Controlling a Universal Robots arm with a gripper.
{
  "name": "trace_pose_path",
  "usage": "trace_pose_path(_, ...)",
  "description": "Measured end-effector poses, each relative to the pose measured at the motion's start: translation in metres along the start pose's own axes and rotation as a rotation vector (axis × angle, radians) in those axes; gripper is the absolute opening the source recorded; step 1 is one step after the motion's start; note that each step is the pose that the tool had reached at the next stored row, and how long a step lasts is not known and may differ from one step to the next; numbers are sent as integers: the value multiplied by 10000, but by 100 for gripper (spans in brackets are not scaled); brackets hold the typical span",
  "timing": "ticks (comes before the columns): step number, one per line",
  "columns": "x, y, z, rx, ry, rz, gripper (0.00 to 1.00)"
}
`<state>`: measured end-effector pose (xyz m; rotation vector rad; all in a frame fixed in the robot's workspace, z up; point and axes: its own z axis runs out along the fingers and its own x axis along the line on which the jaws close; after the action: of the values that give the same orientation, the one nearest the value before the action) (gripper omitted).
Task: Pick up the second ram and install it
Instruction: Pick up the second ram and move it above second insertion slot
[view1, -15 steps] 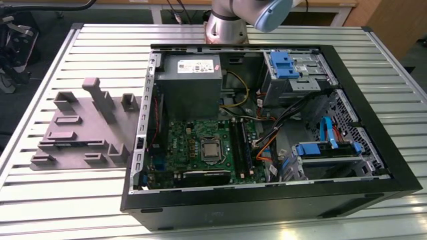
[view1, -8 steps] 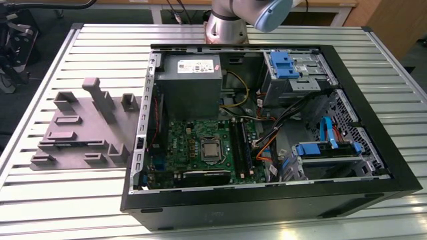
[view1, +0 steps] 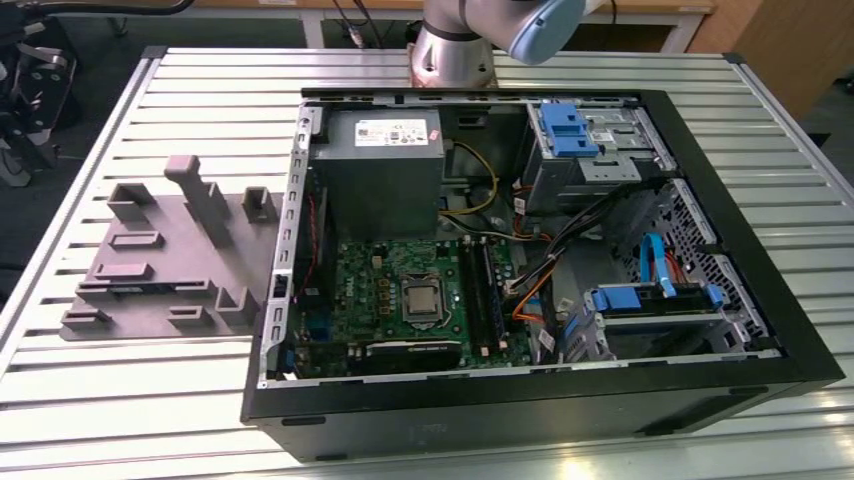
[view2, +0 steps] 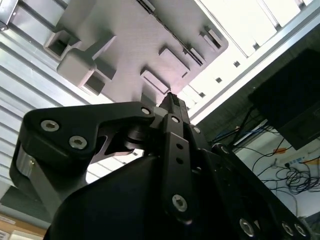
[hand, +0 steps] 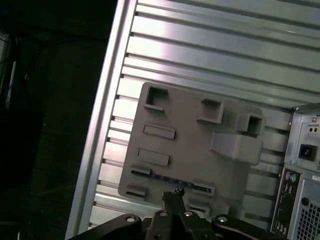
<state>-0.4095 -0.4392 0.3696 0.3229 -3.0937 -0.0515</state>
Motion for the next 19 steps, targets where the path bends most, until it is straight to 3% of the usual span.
trace_pose_path(11, 0, -1, 18, 49, 47, -1669, 11)
trace_pose_path(19, 0, -1, 23, 75, 73, -2577, 11)
